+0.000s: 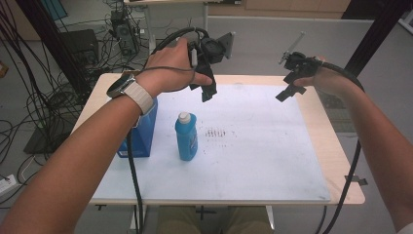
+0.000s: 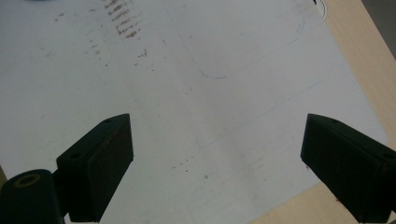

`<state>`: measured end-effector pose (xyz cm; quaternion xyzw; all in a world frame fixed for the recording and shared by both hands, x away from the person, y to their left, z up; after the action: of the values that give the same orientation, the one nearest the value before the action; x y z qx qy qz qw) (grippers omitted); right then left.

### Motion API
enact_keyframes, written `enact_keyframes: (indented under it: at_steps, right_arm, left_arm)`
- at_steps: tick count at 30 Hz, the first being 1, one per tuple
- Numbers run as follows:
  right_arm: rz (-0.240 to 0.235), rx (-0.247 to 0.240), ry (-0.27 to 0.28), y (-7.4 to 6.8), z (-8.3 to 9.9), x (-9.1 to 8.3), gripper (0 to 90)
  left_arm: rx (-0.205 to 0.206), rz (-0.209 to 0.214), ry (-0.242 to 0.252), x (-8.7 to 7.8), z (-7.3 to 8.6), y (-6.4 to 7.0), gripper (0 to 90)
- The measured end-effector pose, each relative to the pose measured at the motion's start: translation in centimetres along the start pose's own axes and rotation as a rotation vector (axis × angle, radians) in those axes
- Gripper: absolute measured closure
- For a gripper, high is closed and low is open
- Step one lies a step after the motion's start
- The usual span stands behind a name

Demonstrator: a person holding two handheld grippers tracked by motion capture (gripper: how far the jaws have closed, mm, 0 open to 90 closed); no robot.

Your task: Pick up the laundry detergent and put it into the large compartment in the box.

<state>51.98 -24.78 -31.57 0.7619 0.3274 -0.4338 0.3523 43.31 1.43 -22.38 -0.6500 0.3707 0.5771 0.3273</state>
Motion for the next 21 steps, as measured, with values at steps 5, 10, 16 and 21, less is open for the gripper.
enact_keyframes:
  at_steps: [5, 10, 16, 21]
  right_arm:
    - [0.001, 0.0, 0.0, -0.1, 0.0, 0.0, 9.4]
    - [0.003, -0.003, 0.0, -0.1, -0.1, 0.0, 9.4]
    - [0.008, -0.002, 0.004, -0.2, -0.2, -0.1, 9.4]
    - [0.01, -0.005, 0.003, -0.2, -0.2, -0.1, 9.4]
  left_arm:
    - [-0.075, -0.01, 0.021, 0.0, 0.2, -0.6, 8.4]
    - [-0.156, -0.013, 0.045, 0.1, 0.7, -0.9, 8.5]
    - [-0.2, 0.003, 0.074, 0.2, 0.9, -0.9, 8.9]
    - [-0.241, 0.008, 0.076, 0.8, 1.3, -1.0, 9.0]
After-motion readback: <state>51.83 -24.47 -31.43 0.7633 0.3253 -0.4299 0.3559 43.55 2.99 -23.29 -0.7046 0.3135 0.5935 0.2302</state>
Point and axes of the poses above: each handheld gripper's, and its own axes: x roughly forward along the jaws, z roughly out of its underside, y roughly to its right, the point moved 9 cm from there along x, roughly forward along the jaws, and after that the axes turned 13 degrees about z, right-handed, at the moved point
